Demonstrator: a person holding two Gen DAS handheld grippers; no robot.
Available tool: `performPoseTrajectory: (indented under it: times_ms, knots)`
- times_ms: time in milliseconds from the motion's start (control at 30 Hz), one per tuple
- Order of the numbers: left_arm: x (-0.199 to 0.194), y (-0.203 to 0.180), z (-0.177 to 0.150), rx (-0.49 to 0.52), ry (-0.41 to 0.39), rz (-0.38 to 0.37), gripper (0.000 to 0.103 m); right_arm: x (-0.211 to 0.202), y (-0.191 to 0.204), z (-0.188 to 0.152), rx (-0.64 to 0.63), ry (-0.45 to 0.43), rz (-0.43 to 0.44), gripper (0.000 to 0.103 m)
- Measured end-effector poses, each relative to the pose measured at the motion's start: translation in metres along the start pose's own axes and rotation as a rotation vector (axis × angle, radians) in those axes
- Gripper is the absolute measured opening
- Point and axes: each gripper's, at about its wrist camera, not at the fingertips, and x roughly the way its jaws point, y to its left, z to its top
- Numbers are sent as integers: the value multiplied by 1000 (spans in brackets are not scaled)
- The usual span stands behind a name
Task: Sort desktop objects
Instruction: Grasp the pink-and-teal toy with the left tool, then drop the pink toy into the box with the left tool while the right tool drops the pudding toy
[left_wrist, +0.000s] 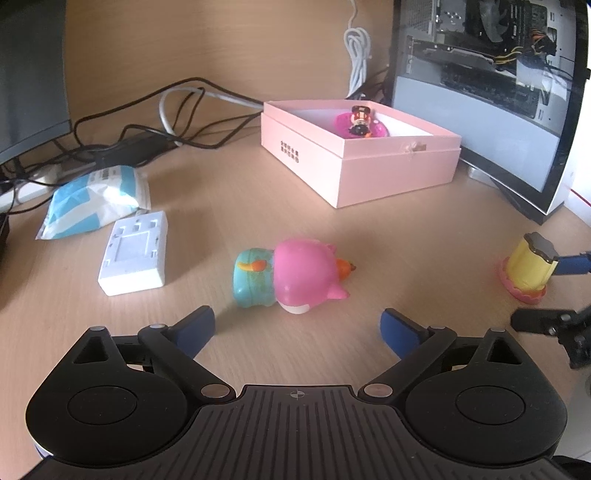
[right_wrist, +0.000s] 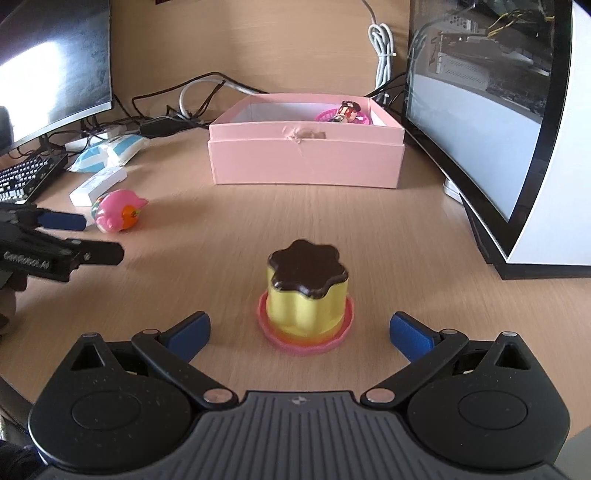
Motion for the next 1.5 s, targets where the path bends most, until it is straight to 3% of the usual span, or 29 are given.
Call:
performPoseTrajectory:
  times_ms: [367,433,500,633,733,833,900,967,1000,1167,1333,1500]
  knots:
    - [9,4,15,-43,-27,4,98,-3,5,-2,-30,2,21,103]
    - [15,1,18,-30,-20,17,79,-4,4,-3,-29,-4,22,103]
    - [20,0,20,-19,-18,26,73,-6,4,-3,-25,-20,4,103]
    - [12,-2,19,6,-51,27,71,-12,4,-2,-33,-79,-53,103]
    - [0,-7,14,33,-72,25,71,-11,3,2,-35,-89,-52,89]
    - [-12,-12,11,57,-90,20,72,-6,7,7,-63,-94,-44,82]
    - [-19,-16,12,68,-102,14,71,-2,11,10,-79,-78,-43,55]
    - [-28,-18,17,76,-122,8,71,-4,12,16,-87,-80,-42,41]
    - [-32,-19,20,78,-135,5,71,-9,11,21,-88,-92,-39,40]
    - [-54,-20,60,70,-244,-17,71,-48,0,56,-71,-232,-6,40]
    - [-47,-25,113,60,-332,0,71,-73,-15,91,-13,-356,29,40]
    - [-24,-49,166,109,-399,0,72,-79,-16,101,-23,-390,8,40]
